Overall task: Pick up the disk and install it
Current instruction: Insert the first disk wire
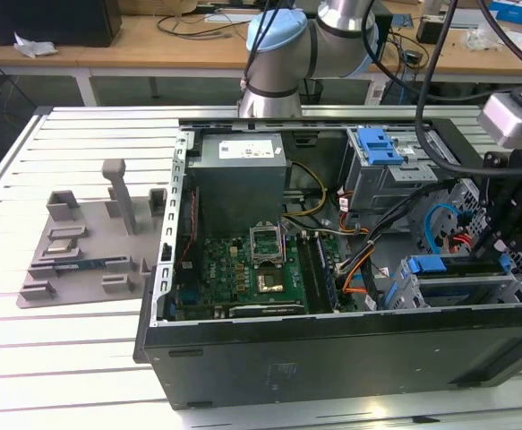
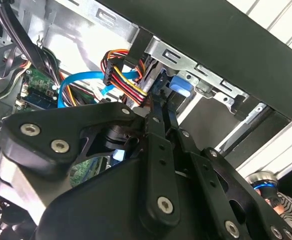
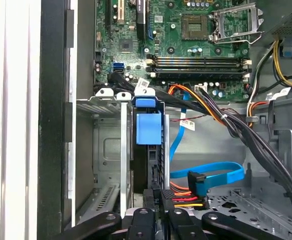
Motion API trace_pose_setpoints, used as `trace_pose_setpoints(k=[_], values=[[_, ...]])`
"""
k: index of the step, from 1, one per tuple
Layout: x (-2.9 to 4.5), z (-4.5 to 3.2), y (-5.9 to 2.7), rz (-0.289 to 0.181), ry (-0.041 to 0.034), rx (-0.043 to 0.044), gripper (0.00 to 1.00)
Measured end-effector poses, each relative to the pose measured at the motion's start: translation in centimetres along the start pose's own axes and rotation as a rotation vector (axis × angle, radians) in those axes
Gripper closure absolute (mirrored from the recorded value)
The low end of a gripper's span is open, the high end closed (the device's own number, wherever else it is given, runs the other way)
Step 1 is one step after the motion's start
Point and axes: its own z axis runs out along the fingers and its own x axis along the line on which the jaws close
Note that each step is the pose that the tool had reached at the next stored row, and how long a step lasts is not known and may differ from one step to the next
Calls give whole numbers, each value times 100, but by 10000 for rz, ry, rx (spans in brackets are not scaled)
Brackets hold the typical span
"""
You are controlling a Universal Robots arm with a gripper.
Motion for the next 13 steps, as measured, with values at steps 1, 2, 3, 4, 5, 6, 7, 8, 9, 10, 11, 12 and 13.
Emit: trace_pose_setpoints(k=[1, 2, 3, 4, 5, 6, 7, 8, 9, 10, 11, 12, 13], values=[[-5, 1, 1, 16, -4, -1, 83], [-8, 2, 2, 31, -5, 0, 83], [-10, 3, 4, 83, -7, 0, 83], [-11, 4, 5, 112, -9, 0, 83], [-11, 6, 4, 144, -8, -1, 83], [-12, 8, 4, 166, -10, -1, 83], [-12, 12, 4, 181, -10, -1, 83], [-12, 17, 6, 183, -10, -1, 83], [-11, 26, 6, 183, -11, -1, 83], [-11, 41, 6, 182, -11, -1, 83], [-12, 69, 4, 182, -4, 0, 83], [-12, 74, 4, 183, -1, 0, 83], [-12, 75, 4, 183, -3, -1, 83]])
